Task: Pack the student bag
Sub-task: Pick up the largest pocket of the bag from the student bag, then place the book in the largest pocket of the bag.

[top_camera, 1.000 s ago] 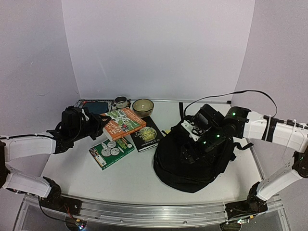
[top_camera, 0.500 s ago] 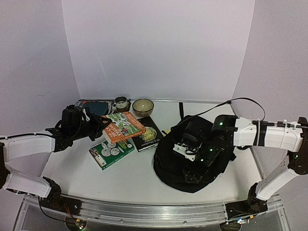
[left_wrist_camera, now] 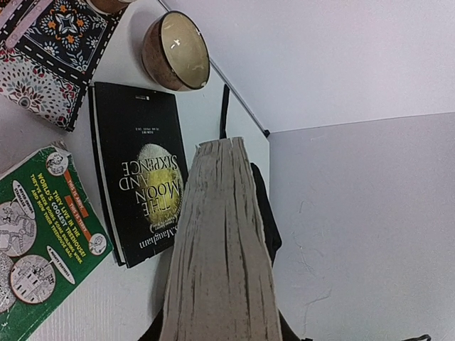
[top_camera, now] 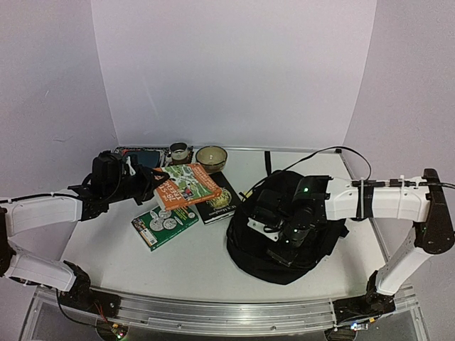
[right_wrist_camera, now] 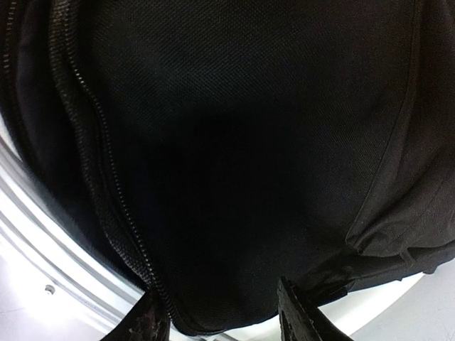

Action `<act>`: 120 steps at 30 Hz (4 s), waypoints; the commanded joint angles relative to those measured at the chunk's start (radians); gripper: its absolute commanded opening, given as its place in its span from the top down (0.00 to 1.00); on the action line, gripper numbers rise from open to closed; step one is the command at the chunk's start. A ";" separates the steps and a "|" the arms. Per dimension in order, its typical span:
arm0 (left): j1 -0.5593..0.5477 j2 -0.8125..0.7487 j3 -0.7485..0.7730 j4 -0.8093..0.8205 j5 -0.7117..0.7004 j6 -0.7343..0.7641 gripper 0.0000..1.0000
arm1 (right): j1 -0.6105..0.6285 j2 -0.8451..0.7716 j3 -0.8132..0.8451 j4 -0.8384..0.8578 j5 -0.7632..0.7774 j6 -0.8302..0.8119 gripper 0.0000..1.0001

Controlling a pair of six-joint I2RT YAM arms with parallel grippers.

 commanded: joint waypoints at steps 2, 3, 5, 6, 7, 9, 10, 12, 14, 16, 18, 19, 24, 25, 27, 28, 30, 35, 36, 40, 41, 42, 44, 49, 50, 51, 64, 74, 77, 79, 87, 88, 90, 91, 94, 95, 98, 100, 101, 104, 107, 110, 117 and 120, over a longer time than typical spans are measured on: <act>0.005 -0.012 0.081 0.093 0.053 0.005 1.00 | 0.019 0.042 0.015 -0.026 0.014 -0.034 0.47; 0.005 -0.012 0.083 0.093 0.058 0.004 1.00 | 0.022 0.046 0.014 -0.021 0.009 -0.036 0.46; 0.004 -0.009 0.085 0.093 0.070 0.003 1.00 | 0.029 0.059 0.012 -0.016 0.009 -0.038 0.43; 0.004 -0.008 0.087 0.093 0.073 0.002 1.00 | 0.032 0.066 0.012 -0.016 0.011 -0.040 0.43; 0.004 -0.009 0.087 0.093 0.077 0.001 1.00 | 0.034 0.072 0.010 -0.013 0.016 -0.042 0.42; 0.005 -0.010 0.088 0.093 0.083 0.000 1.00 | 0.035 0.079 0.009 -0.002 0.028 -0.044 0.42; 0.005 -0.010 0.090 0.093 0.086 -0.001 1.00 | 0.035 0.081 0.010 0.004 0.039 -0.045 0.43; 0.004 -0.012 0.093 0.093 0.096 -0.006 1.00 | 0.035 0.083 0.017 0.015 0.066 -0.044 0.50; 0.003 -0.013 0.095 0.092 0.108 -0.009 1.00 | 0.035 0.077 0.025 0.029 0.091 -0.038 0.65; 0.002 -0.015 0.095 0.091 0.120 -0.015 1.00 | 0.035 0.059 0.037 0.042 0.121 -0.026 0.80; -0.001 -0.021 0.093 0.092 0.127 -0.021 1.00 | 0.035 0.034 0.054 0.053 0.159 -0.008 0.92; -0.003 -0.025 0.090 0.092 0.129 -0.024 1.00 | 0.035 0.018 0.063 0.058 0.183 0.004 0.96; -0.024 -0.044 0.076 0.092 0.129 -0.042 1.00 | 0.035 -0.062 0.130 0.073 0.352 0.074 1.00; -0.028 -0.047 0.076 0.092 0.130 -0.045 1.00 | 0.035 -0.073 0.147 0.076 0.398 0.091 1.00; -0.032 -0.050 0.078 0.091 0.135 -0.049 1.00 | 0.034 -0.092 0.171 0.081 0.485 0.128 1.00; -0.033 -0.054 0.080 0.090 0.137 -0.050 1.00 | 0.034 -0.097 0.188 0.082 0.523 0.142 1.00; -0.033 -0.063 0.084 0.090 0.136 -0.054 1.00 | 0.034 -0.104 0.215 0.085 0.588 0.170 1.00; -0.037 -0.085 0.093 0.086 0.141 -0.064 1.00 | 0.034 -0.120 0.271 0.088 0.747 0.267 1.00; -0.038 -0.089 0.093 0.085 0.143 -0.068 1.00 | 0.034 -0.127 0.277 0.088 0.773 0.288 1.00; -0.058 -0.107 0.078 0.082 0.142 -0.093 1.00 | 0.034 -0.147 0.292 0.103 0.855 0.349 1.00; -0.065 -0.110 0.075 0.081 0.141 -0.101 1.00 | 0.034 -0.147 0.296 0.108 0.870 0.355 1.00; -0.076 -0.112 0.070 0.081 0.141 -0.108 1.00 | 0.034 -0.145 0.301 0.113 0.886 0.359 1.00; -0.101 -0.115 0.061 0.079 0.135 -0.117 1.00 | 0.034 -0.136 0.317 0.117 0.912 0.368 1.00; -0.169 -0.129 0.028 0.076 0.092 -0.148 1.00 | 0.034 -0.111 0.352 0.130 0.931 0.385 1.00; -0.180 -0.121 0.030 0.076 0.087 -0.150 1.00 | 0.034 -0.110 0.354 0.141 0.924 0.383 1.00; -0.196 -0.107 0.036 0.077 0.082 -0.153 1.00 | 0.034 -0.111 0.351 0.160 0.911 0.371 1.00; -0.361 0.132 0.185 0.081 -0.048 -0.215 1.00 | 0.034 -0.131 0.286 0.332 0.776 0.288 1.00; -0.430 0.319 0.353 0.103 -0.092 -0.258 1.00 | 0.034 -0.179 0.215 0.462 0.632 0.250 1.00; -0.459 0.381 0.381 0.113 -0.128 -0.272 1.00 | 0.034 -0.182 0.207 0.484 0.619 0.246 1.00; -0.478 0.412 0.391 0.134 -0.154 -0.289 1.00 | 0.034 -0.183 0.208 0.488 0.615 0.240 1.00; -0.532 0.549 0.505 0.151 -0.238 -0.295 1.00 | 0.034 -0.194 0.193 0.499 0.592 0.240 1.00; -0.538 0.572 0.521 0.153 -0.245 -0.292 1.00 | 0.034 -0.193 0.192 0.499 0.588 0.240 1.00; -0.555 0.604 0.551 0.153 -0.285 -0.282 1.00 | 0.034 -0.193 0.191 0.501 0.579 0.238 1.00; -0.560 0.621 0.561 0.153 -0.305 -0.285 1.00 | 0.033 -0.192 0.190 0.502 0.577 0.238 1.00; -0.566 0.676 0.594 0.153 -0.333 -0.290 1.00 | 0.034 -0.191 0.188 0.503 0.572 0.237 1.00; -0.566 0.692 0.611 0.153 -0.336 -0.283 1.00 | 0.034 -0.191 0.187 0.503 0.570 0.235 1.00; -0.567 0.754 0.659 0.154 -0.307 -0.269 1.00 | 0.034 -0.192 0.186 0.503 0.574 0.229 1.00; -0.567 0.797 0.696 0.151 -0.276 -0.239 0.97 | 0.034 -0.193 0.185 0.504 0.577 0.225 1.00; -0.569 0.815 0.702 0.151 -0.265 -0.233 0.93 | 0.034 -0.193 0.185 0.504 0.578 0.222 1.00; -0.570 0.840 0.704 0.146 -0.261 -0.202 0.77 | 0.034 -0.195 0.181 0.504 0.588 0.213 1.00; -0.570 0.840 0.699 0.132 -0.234 -0.174 0.62 | 0.034 -0.202 0.174 0.503 0.600 0.206 1.00; -0.573 0.830 0.714 0.075 -0.247 -0.123 0.53 | 0.034 -0.208 0.170 0.504 0.615 0.197 1.00; -0.592 0.811 0.798 -0.170 -0.348 0.037 0.44 | 0.034 -0.206 0.173 0.504 0.629 0.178 1.00; -0.596 0.787 0.777 -0.207 -0.372 0.055 0.44 | 0.034 -0.204 0.174 0.504 0.632 0.175 1.00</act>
